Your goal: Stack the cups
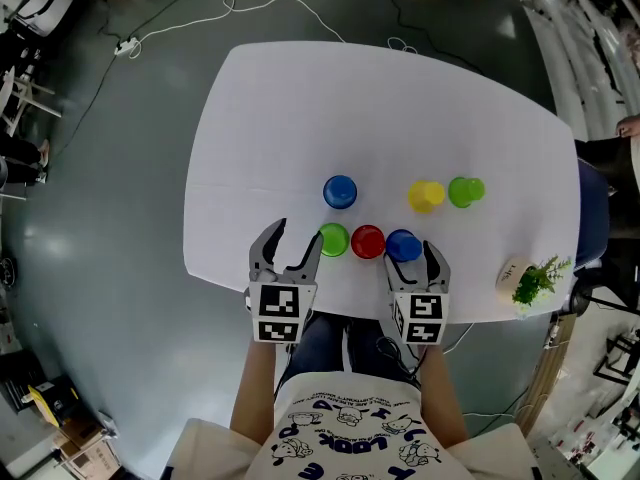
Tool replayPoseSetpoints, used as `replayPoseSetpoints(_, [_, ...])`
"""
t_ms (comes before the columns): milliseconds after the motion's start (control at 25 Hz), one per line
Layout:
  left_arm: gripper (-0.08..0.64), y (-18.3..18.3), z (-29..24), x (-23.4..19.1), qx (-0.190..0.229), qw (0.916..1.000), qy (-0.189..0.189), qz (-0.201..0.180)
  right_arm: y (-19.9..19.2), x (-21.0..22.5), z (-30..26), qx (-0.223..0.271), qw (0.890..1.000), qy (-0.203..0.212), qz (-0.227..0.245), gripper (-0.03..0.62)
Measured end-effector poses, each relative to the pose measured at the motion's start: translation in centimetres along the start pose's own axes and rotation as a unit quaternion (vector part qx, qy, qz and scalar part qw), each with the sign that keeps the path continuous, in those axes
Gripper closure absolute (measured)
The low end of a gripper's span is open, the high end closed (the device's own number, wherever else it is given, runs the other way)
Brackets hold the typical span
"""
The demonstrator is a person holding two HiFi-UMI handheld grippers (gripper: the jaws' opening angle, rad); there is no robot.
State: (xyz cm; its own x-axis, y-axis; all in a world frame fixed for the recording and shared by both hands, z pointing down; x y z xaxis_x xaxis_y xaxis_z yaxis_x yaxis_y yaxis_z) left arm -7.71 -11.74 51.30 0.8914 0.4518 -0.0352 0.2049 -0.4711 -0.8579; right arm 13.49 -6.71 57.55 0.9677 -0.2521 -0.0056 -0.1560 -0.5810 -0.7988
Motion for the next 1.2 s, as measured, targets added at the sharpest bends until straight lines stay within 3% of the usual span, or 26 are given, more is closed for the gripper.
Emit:
replayPoseSetpoints(160, [0.295,2.1,-1.1,-0.3,0.012,0.9996,-0.02,-0.014,1.4,0.2,1.0,0.022,1.0,-0.007,-0.01,0.227])
replayPoseSetpoints(320, [0.288,4.0,-3.3,0.2,0.006,0.9972,-0.065,-0.037,3.1,0.6,1.6,0.042,0.999,-0.013,-0.015,0.227])
replayPoseSetpoints(640, [0.276,3.7,-8.3,2.0,-0.068,0.9788,-0.154,-0.117,4.6,1.1,1.8,0.055,0.997,-0.026,-0.04,0.227])
replayPoseSetpoints(1080, [0.278,1.1,-12.0,3.1,-0.142,0.9613,-0.182,-0.151,4.2,2.4,1.4,0.052,0.996,-0.043,-0.061,0.227])
replayPoseSetpoints(1200, [0.328,0.8,-12.5,3.1,-0.146,0.9599,-0.18,-0.157,4.2,2.8,1.2,0.053,0.995,-0.048,-0.064,0.227])
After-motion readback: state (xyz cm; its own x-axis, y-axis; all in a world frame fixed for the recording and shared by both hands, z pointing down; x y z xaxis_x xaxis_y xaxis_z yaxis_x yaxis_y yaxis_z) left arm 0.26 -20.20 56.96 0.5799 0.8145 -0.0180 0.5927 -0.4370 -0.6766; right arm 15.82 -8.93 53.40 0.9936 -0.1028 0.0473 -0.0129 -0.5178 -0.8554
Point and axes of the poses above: the fingertips, and each gripper's own axes: z backward along the fingers, x to its right, y out of its top, the point moved 3 cm from there along z, backward along the fingers, and after that the axes turned 5 degrees about x, right-handed, at the moved point
